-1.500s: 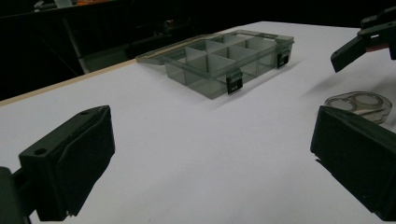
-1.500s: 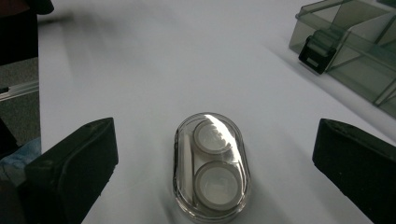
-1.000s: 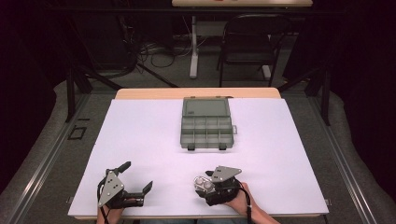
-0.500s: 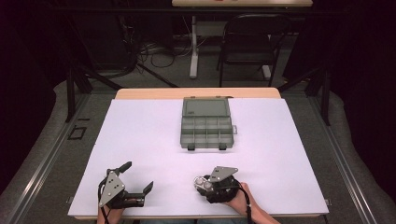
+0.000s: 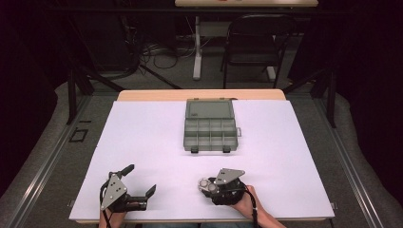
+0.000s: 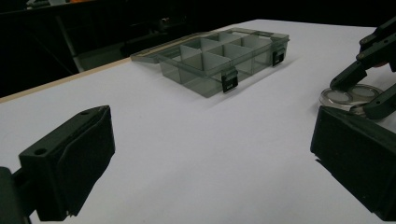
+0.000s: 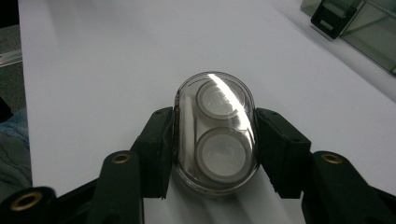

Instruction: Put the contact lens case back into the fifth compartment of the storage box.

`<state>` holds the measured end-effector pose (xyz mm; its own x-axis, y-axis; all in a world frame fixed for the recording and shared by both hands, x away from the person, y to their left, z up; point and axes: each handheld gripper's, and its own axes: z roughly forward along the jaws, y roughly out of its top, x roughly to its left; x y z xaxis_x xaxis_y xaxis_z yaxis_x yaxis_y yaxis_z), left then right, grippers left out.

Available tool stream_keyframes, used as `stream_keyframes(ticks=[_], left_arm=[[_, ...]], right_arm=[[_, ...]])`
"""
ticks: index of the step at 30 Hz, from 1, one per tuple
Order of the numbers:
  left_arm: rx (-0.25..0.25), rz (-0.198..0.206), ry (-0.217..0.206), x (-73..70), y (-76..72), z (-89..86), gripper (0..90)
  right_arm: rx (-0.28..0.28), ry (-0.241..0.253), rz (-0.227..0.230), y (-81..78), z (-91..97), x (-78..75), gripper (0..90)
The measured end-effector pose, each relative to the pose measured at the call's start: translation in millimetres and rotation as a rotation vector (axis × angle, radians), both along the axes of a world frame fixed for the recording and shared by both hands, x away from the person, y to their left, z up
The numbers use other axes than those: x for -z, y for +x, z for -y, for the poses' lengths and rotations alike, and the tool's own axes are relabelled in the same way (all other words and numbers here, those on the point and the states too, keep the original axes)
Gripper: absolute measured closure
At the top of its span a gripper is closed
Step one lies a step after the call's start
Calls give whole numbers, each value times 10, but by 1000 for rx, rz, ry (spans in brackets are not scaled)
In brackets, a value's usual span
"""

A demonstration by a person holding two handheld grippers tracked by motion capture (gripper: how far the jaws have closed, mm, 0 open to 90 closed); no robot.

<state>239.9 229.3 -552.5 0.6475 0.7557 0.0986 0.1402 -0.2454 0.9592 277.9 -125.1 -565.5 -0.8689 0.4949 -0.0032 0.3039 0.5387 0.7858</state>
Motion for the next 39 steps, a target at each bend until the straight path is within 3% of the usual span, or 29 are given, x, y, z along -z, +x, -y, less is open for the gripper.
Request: stream_keyframes(ticks=[39], left_arm=[[-5, 17, 9, -25, -15, -5, 0]], right_arm=[[42, 20, 63, 21, 195, -251, 490]])
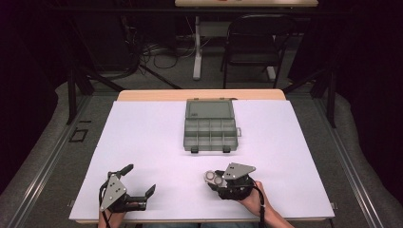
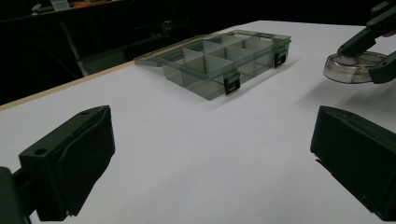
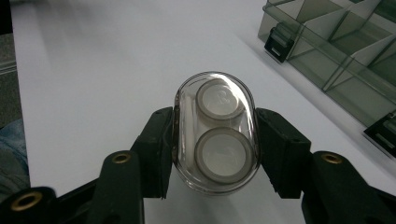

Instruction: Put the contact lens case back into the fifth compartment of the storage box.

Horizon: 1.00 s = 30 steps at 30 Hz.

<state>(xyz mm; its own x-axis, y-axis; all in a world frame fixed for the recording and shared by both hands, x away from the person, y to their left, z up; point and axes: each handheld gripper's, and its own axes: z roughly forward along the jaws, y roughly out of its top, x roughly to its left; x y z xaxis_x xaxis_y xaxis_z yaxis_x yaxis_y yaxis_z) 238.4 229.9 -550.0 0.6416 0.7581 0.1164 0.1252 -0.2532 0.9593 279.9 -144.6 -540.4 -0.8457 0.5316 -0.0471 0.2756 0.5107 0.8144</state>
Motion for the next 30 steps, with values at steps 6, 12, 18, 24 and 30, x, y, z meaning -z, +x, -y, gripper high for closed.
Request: stream_keyframes(ticks=[6, 12, 18, 24, 30], left_arm=[[-5, -1, 3, 4, 9, 4, 0], [-7, 1, 2, 2, 5, 7, 0], [-8, -3, -3, 5, 10, -1, 1], [-1, 8, -1, -5, 4, 8, 0], [-3, 3, -6, 0, 11, 0, 0]], right_arm=[[14, 6, 8, 33, 38, -31, 490], [21, 7, 16, 71, 47, -60, 490], [28, 5, 27, 126, 50, -94, 490], [25, 9, 29, 179, 21, -119, 490], [23, 7, 32, 244, -10, -144, 490]])
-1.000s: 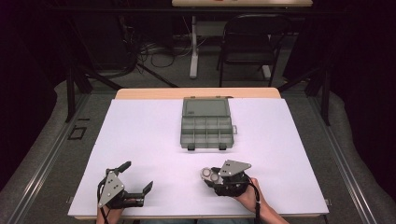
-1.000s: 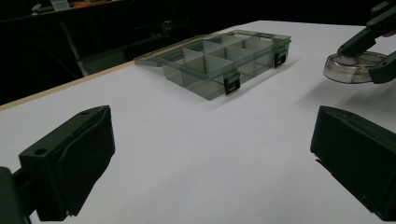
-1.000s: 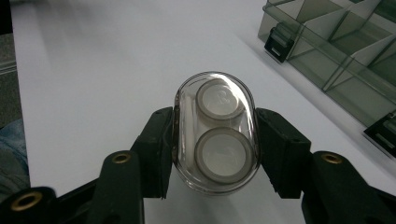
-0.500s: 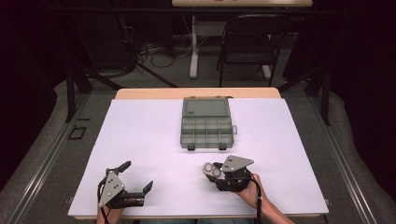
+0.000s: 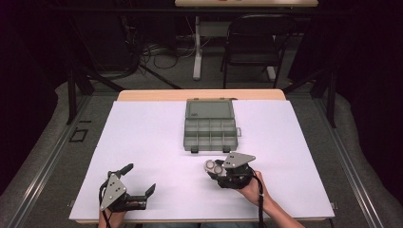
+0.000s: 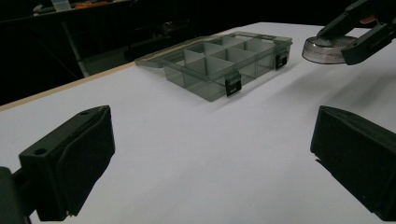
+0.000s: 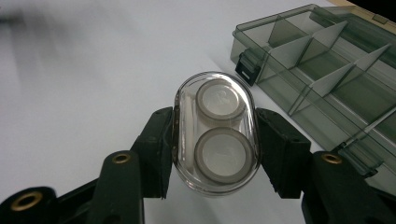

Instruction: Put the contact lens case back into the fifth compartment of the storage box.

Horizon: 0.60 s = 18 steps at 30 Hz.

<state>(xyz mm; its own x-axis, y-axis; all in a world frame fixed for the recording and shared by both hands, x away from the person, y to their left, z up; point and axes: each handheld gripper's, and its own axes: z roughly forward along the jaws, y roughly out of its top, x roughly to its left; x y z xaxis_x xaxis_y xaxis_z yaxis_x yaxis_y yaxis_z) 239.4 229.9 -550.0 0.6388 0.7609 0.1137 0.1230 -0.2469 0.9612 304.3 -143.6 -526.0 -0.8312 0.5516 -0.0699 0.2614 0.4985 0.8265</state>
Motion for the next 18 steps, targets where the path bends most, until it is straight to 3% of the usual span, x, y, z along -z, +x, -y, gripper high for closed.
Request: stream_keyframes(ticks=[18], left_arm=[[-3, 1, -1, -3, -6, -1, 0]], right_arm=[[7, -3, 12, 108, -57, -87, 491]])
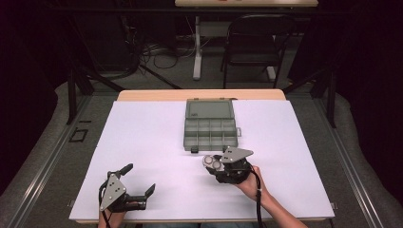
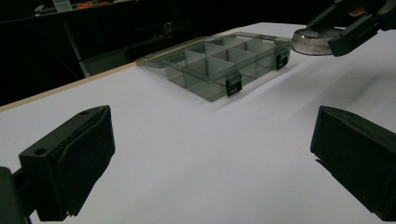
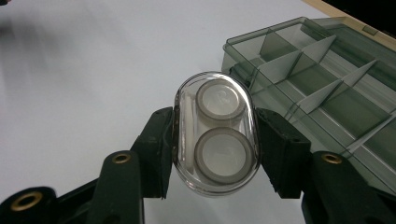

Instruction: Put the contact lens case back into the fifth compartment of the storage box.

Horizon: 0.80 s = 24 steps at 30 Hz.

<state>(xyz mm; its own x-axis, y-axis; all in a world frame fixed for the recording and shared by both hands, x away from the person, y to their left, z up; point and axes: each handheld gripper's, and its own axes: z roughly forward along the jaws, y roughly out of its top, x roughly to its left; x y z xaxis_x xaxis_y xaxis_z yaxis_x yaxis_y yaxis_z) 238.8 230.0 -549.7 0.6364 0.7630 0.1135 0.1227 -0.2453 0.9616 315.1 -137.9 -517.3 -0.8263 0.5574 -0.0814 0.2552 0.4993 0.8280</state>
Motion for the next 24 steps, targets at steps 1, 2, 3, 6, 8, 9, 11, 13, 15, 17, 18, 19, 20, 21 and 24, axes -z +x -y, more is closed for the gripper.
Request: stream_keyframes(ticks=[1, 2, 3, 6, 8, 9, 11, 13, 15, 17, 18, 19, 20, 21, 24], left_arm=[[0, 0, 0, 0, 0, 0, 0], [0, 0, -1, 0, 0, 1, 0], [0, 0, -1, 0, 0, 0, 1], [-2, 0, 0, -1, -2, 0, 0], [-3, 0, 0, -1, -2, -1, 0], [-3, 0, 0, -1, -2, -1, 0], [-2, -1, -2, 1, 2, -4, 0], [-3, -3, -2, 2, 2, -2, 1], [-2, 0, -3, 0, 0, -2, 1], [-3, 0, -2, 0, 1, -7, 1], [-3, 0, -2, 0, 1, -7, 0], [-4, 0, -2, 0, 1, -10, 0], [-4, 0, -3, 0, 2, -11, 0], [-4, 0, -1, 0, 1, -11, 0], [-3, -1, 0, -1, -1, -8, 0]], right_arm=[[0, -1, 1, 8, -5, -3, 490], [0, 0, 2, 15, -12, -3, 491], [0, -3, 2, 20, -17, -6, 490], [1, -5, 4, 36, -25, -20, 491], [2, -4, 6, 42, -26, -27, 491], [3, -3, 7, 57, -27, -42, 491], [5, -1, 9, 75, -33, -54, 490], [5, -3, 8, 83, -38, -61, 491], [4, -1, 11, 106, -55, -80, 490], [5, -4, 12, 123, -68, -87, 490], [5, -4, 12, 123, -68, -87, 490], [5, -6, 11, 133, -73, -90, 490], [5, -8, 10, 142, -78, -94, 491], [6, -10, 9, 161, -89, -101, 490], [7, -10, 8, 179, -97, -110, 491]])
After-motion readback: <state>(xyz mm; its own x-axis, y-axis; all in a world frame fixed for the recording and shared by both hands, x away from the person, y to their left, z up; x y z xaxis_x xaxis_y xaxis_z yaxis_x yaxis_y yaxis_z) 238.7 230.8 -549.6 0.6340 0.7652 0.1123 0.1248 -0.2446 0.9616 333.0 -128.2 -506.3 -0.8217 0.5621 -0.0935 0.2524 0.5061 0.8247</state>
